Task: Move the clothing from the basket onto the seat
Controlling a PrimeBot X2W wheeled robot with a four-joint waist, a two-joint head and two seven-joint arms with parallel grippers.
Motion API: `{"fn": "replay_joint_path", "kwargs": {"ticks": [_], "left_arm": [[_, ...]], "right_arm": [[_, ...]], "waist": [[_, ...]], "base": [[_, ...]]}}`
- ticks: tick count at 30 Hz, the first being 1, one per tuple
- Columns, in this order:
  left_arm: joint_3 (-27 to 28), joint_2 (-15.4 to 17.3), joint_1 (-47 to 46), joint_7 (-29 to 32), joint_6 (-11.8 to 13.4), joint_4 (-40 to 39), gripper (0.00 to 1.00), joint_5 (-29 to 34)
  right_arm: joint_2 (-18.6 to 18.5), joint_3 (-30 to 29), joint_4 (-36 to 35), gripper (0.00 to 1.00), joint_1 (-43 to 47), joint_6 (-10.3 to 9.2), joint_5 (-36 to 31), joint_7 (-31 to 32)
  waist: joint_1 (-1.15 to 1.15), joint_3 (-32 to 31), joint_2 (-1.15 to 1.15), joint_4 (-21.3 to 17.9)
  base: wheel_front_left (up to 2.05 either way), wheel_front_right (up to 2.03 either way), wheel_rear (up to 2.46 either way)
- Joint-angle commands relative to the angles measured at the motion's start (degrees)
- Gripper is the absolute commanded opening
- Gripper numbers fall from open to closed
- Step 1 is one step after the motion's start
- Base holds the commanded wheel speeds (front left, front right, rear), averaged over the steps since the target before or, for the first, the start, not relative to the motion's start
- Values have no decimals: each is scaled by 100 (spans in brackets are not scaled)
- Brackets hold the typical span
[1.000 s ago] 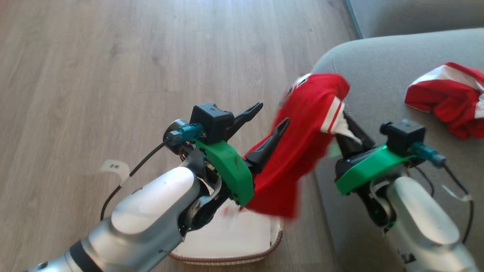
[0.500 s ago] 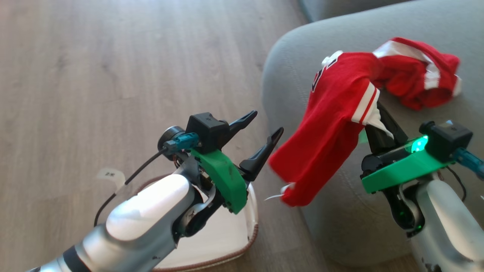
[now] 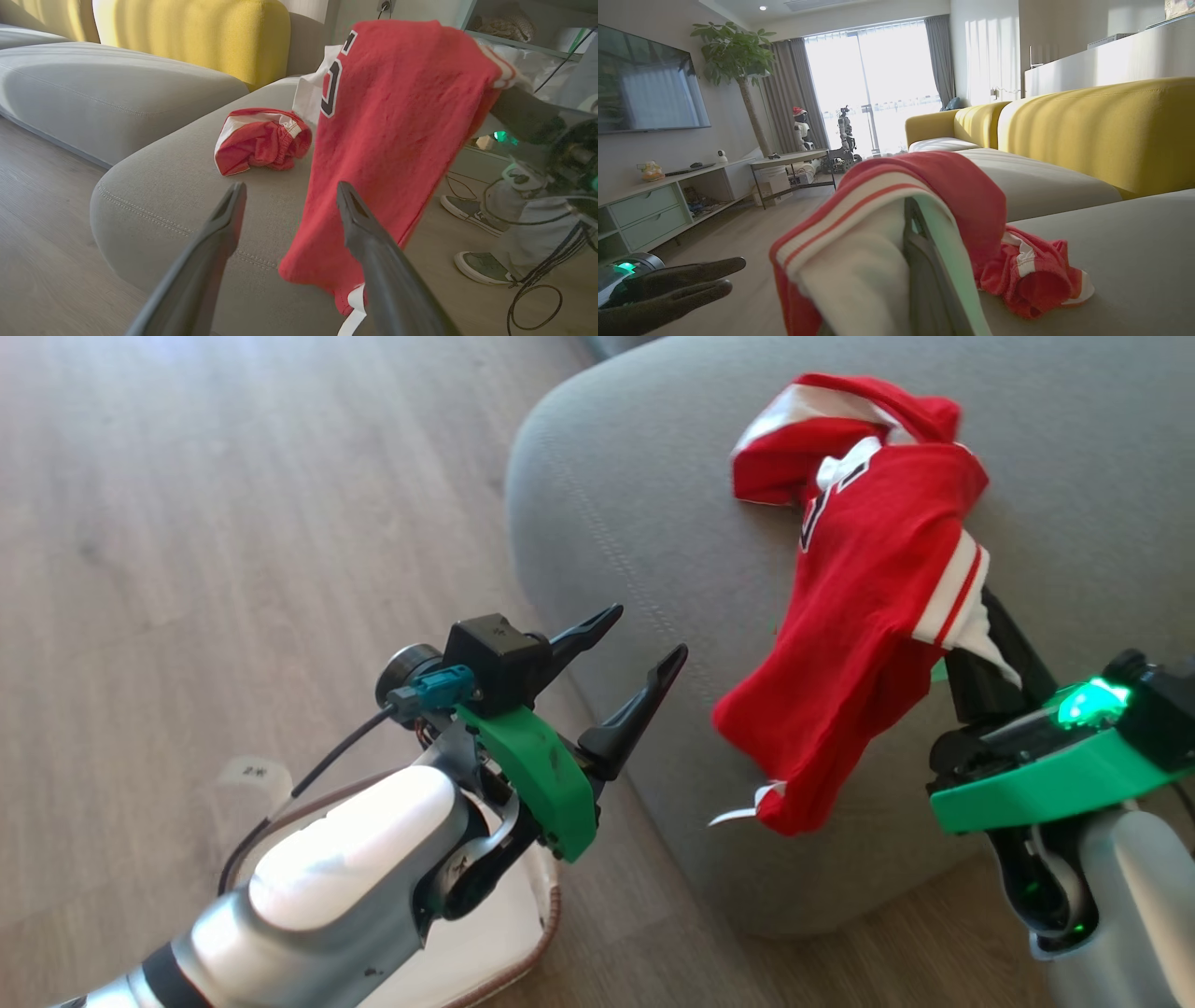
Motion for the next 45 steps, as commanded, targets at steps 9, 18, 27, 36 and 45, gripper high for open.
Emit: {"fn": "replay_joint_path", "kwargs": {"ticks": [9, 18, 27, 36, 45], "left_arm": [[266, 166, -362, -59, 25, -167, 100, 103], [291, 209, -450, -187, 35, -175, 100, 194], [264, 227, -693, -280, 19, -274, 100, 410], [207, 221, -1124, -111, -77, -451, 100, 579], [180, 214, -1578, 101, -163, -576, 100, 716]], "right_arm": [[16, -97, -593, 0, -23, 42, 19, 158], [-154, -202, -742, 0, -685, 42, 366, 347], [-888, -493, -419, 0, -1984, 42, 740, 606], [-1826, -833, 785, 0, -3281, 42, 1030, 808], [-2435, -1102, 2403, 0, -4045, 42, 759, 740]], "waist": [[0, 137, 0, -407], [0, 336, 0, -347], [0, 768, 0, -139], [0, 1555, 0, 213], [0, 2438, 0, 682]], "base": [[0, 0, 0], [0, 0, 0], [0, 0, 0], [0, 0, 0], [0, 0, 0]]}}
